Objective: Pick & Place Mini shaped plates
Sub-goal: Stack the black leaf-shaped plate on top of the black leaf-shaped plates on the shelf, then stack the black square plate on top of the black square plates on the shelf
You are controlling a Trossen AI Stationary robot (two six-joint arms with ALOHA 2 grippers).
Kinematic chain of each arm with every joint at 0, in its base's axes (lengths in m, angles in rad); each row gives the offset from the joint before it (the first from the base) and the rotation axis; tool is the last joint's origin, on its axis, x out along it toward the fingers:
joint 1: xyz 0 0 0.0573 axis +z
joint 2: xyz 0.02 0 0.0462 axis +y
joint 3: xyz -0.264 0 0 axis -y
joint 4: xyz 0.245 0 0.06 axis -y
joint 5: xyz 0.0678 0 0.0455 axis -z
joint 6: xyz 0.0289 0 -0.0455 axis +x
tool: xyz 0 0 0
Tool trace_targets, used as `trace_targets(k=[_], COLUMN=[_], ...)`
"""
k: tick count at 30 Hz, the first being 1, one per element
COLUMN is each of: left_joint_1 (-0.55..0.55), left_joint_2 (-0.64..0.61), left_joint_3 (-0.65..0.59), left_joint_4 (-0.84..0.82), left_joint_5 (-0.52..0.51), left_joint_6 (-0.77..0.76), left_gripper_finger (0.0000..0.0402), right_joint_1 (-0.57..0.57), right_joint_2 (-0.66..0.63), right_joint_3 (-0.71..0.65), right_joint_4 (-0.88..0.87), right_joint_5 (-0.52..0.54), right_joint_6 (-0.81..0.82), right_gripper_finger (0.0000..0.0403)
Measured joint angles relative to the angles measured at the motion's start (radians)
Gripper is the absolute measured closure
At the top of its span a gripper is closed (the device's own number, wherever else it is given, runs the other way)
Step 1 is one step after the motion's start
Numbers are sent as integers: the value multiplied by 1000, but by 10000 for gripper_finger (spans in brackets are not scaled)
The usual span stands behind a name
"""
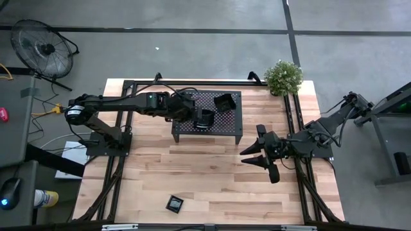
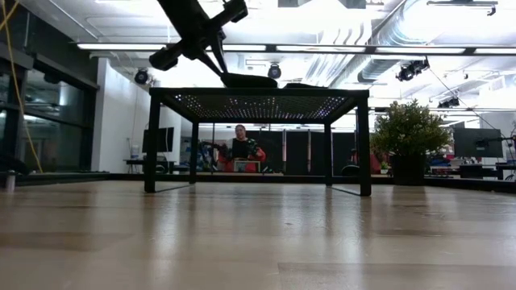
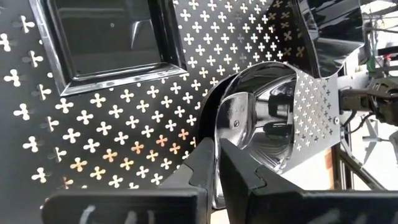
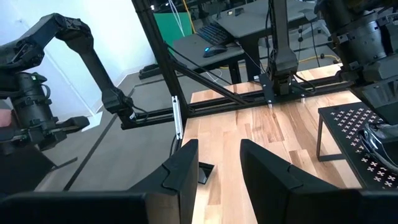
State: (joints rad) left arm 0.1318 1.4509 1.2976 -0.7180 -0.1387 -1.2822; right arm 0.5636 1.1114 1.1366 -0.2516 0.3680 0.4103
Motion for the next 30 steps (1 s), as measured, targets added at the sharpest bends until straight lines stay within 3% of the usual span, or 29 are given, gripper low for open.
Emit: trace_targets(k=[8, 14, 21, 30], left_joint_1=[0, 0, 0, -9], left_joint_2=[-10, -10, -10, -10], left_joint_3=[0, 5, 88, 209], left_joint_4=[-10, -18, -20, -222], left_joint_5=[0, -6, -9, 30], left_joint_6=[25, 52, 189, 257], left_gripper_finger=[371, 314, 250, 244], right_joint_1=[0, 0, 0, 0], right_joint_2=[0, 0, 0, 0], right_joint_3=[0, 0, 0, 0], right_joint_4=[-2, -10, -16, -21], right_joint_5=[-4, -4, -4, -4], right_joint_6=[0, 0, 11, 26], right_gripper_finger=[288, 288, 288, 288])
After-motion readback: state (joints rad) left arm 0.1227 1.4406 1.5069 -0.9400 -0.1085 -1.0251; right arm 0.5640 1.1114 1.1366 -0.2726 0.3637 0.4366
